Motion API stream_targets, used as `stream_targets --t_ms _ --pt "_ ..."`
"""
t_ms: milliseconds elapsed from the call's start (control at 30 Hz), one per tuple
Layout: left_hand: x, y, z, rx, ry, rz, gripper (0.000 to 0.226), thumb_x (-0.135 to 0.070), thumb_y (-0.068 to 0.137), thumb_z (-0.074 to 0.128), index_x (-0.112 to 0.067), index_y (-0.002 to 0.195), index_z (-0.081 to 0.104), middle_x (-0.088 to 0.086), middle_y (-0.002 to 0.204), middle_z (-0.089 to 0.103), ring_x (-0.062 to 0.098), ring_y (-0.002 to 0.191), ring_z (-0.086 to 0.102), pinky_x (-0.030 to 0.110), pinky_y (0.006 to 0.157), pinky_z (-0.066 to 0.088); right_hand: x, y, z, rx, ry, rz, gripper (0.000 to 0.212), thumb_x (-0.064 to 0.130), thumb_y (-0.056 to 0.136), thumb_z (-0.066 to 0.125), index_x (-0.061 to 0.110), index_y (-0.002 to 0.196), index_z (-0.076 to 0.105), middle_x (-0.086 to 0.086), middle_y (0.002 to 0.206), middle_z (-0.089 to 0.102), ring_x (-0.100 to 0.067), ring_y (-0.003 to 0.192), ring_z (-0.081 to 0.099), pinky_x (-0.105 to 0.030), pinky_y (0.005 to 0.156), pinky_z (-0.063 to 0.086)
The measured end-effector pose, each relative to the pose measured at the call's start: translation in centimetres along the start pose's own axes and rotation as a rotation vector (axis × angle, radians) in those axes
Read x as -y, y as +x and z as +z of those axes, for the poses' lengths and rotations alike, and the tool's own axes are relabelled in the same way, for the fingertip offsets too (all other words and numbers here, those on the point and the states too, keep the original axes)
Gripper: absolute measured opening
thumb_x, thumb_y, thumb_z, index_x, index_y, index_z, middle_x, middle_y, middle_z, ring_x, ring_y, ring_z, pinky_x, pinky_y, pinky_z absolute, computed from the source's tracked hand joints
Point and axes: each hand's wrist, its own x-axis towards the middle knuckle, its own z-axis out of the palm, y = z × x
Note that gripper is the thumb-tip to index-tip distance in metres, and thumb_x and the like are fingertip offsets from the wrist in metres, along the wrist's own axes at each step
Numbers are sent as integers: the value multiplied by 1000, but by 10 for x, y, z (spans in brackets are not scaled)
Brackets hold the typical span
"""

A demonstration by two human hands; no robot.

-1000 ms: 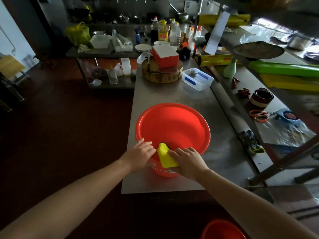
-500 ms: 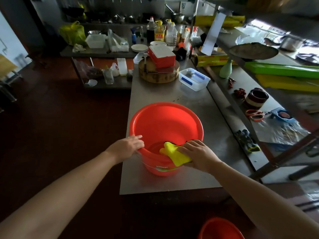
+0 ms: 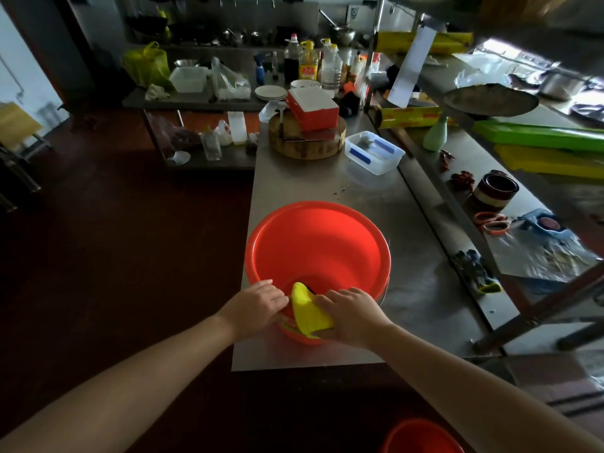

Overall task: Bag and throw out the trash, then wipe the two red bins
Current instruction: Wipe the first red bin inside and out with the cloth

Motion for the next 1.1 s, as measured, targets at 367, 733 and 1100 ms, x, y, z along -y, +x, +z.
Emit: stream_targets --t_ms 367,733,1100 --pt "59 10 0 270 -41 -224 33 -25 104 51 -21 136 59 -1 155 44 20 151 26 45 126 15 -84 -14 10 -226 51 -105 64 66 80 67 27 131 63 5 110 67 -22 101 66 -39 95 52" --pt "-12 19 17 177 -5 -244 42 -22 104 37 -7 140 54 11 144 55 28 144 39 49 125 14 13 6 4 -56 52 120 73 81 84 44 25 129 56 2 107 69 -25 98 69 -39 87 50" --pt "44 19 0 125 -175 -52 28 -14 95 65 -6 122 68 10 132 65 29 140 46 49 117 36 -63 -31 2 -19 156 -37 82 79 84 52 26 146 51 6 131 64 -21 119 62 -39 103 46"
